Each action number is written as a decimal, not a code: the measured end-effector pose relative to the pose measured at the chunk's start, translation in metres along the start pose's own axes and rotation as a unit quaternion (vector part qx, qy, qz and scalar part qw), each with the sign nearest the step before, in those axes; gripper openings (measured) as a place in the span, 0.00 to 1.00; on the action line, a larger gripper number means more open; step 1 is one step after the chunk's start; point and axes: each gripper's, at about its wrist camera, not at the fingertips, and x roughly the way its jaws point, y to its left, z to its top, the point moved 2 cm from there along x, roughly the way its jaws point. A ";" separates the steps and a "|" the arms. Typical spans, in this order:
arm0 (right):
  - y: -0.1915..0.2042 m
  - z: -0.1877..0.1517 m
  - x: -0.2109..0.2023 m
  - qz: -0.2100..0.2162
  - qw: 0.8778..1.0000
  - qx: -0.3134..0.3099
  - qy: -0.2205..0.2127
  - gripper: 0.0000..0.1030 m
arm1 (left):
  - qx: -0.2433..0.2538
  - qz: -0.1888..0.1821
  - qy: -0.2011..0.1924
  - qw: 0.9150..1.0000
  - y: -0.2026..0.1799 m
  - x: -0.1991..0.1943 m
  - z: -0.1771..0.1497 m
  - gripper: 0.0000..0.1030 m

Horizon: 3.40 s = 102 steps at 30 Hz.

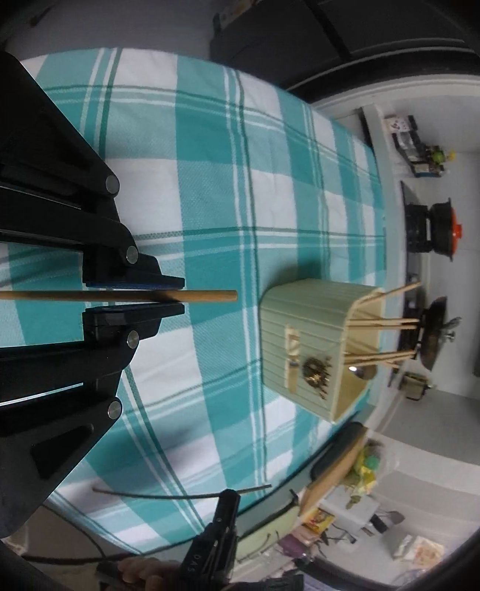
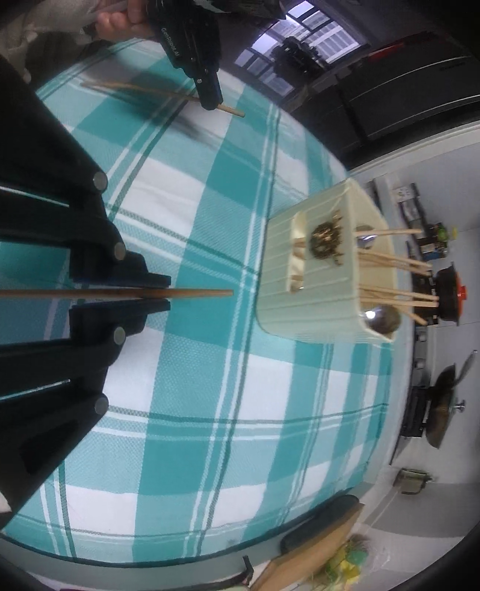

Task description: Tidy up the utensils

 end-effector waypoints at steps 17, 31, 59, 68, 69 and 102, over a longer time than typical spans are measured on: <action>0.031 0.002 -0.133 -0.010 0.977 -0.039 -0.211 0.06 | -0.031 -0.048 -0.142 0.988 -0.018 -0.095 0.025 0.04; 0.022 0.081 -0.173 -0.019 0.961 -0.049 -0.270 0.06 | -0.023 -0.079 -0.203 0.976 -0.026 -0.148 0.123 0.04; -0.044 0.227 0.056 0.000 0.998 0.027 -0.050 0.09 | -0.012 0.004 -0.060 0.998 -0.039 0.090 0.240 0.06; -0.048 0.222 0.026 -0.012 0.993 0.044 -0.106 0.36 | 0.033 0.064 -0.143 0.987 -0.041 0.021 0.201 0.78; -0.046 0.217 0.013 -0.016 0.992 0.041 -0.118 0.38 | 0.038 0.077 -0.162 0.983 -0.044 0.006 0.190 0.88; 0.075 -0.042 -0.174 -0.093 0.958 -0.003 -0.272 0.99 | -0.033 0.152 -0.192 0.969 -0.080 -0.138 -0.023 1.00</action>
